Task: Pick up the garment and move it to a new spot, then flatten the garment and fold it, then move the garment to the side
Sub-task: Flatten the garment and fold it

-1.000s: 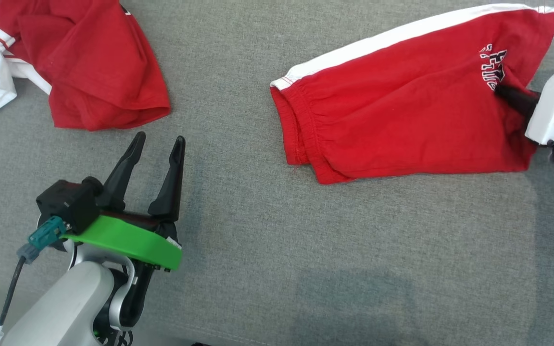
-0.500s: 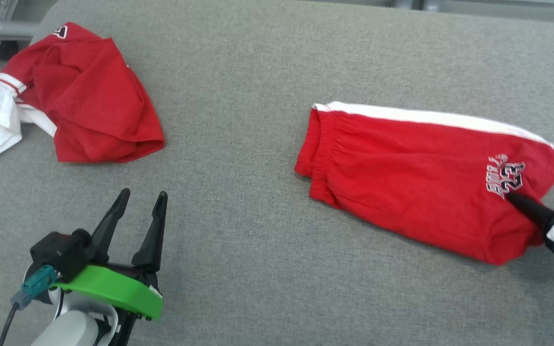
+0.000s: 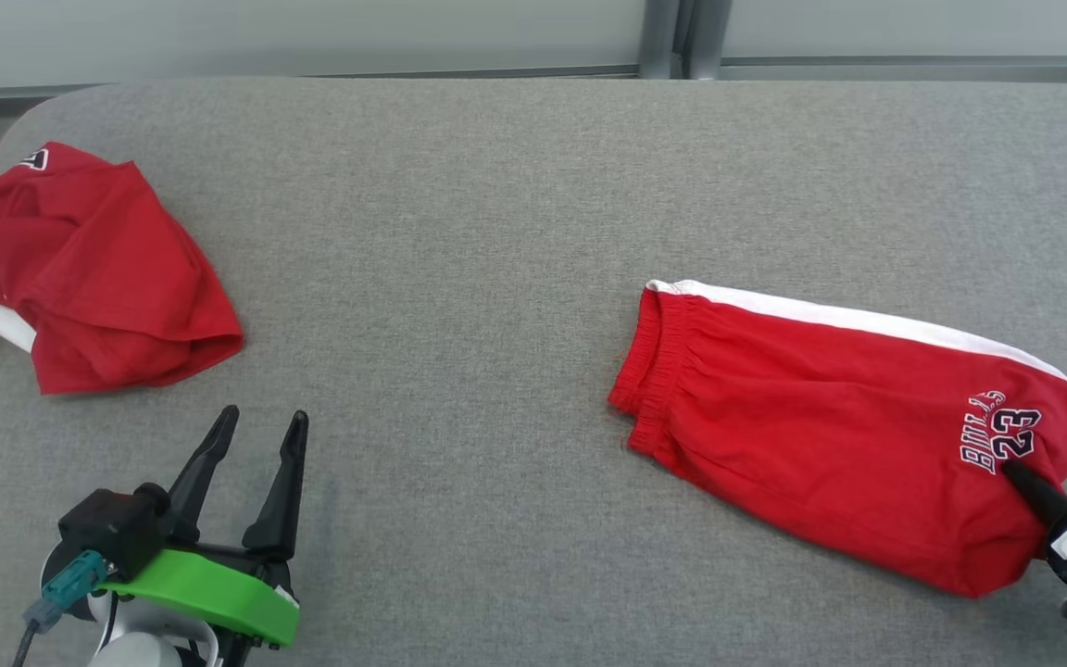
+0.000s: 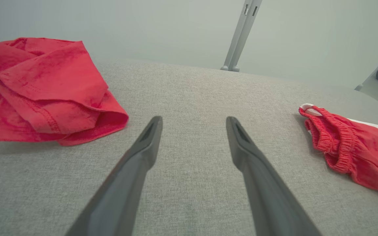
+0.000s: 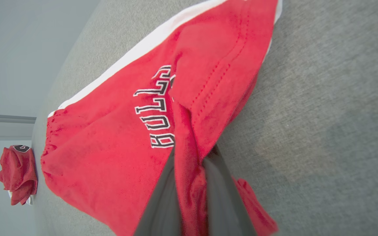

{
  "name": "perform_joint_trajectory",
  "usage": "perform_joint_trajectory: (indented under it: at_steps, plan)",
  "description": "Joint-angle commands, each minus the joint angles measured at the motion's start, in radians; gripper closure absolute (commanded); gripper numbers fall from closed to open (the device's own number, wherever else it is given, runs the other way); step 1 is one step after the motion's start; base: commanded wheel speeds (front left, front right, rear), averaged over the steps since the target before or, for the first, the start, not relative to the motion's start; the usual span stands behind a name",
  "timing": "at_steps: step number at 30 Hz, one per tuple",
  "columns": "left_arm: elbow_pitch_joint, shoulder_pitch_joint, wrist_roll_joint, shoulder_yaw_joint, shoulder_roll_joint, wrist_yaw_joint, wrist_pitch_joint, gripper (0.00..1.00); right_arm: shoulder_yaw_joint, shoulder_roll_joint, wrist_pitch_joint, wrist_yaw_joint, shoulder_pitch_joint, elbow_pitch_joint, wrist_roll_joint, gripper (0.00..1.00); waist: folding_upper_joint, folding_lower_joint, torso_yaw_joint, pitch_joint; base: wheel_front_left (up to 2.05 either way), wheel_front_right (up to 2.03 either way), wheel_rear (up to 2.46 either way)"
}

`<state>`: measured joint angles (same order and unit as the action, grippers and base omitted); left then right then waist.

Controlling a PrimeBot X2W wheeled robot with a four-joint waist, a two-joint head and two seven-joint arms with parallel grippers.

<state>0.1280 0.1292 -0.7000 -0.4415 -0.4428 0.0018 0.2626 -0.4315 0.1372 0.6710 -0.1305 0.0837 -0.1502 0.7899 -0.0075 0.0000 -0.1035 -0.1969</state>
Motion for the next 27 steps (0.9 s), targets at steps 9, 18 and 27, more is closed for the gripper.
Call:
perform_joint_trajectory:
  at_steps: [9,18,27]
  plan:
    - [0.073,-0.034,0.074,0.062,0.069,-0.064,0.002,0.00,-0.063,0.053,-0.086,-0.001,0.031,-0.069,0.034,1.00,0.0075,0.0000,0.035,0.021,0.00,0.00,0.00]
    - [0.115,-0.040,0.116,0.090,0.125,-0.098,0.002,0.00,0.164,0.102,-0.044,-0.001,0.094,0.075,-0.031,1.00,0.0075,0.0000,0.038,0.034,0.00,0.00,0.00]
    - [0.146,-0.034,0.140,0.094,0.164,-0.118,0.002,0.00,0.485,0.056,0.010,0.000,0.148,0.166,-0.132,1.00,0.0075,0.0000,0.040,0.035,0.00,0.00,0.00]
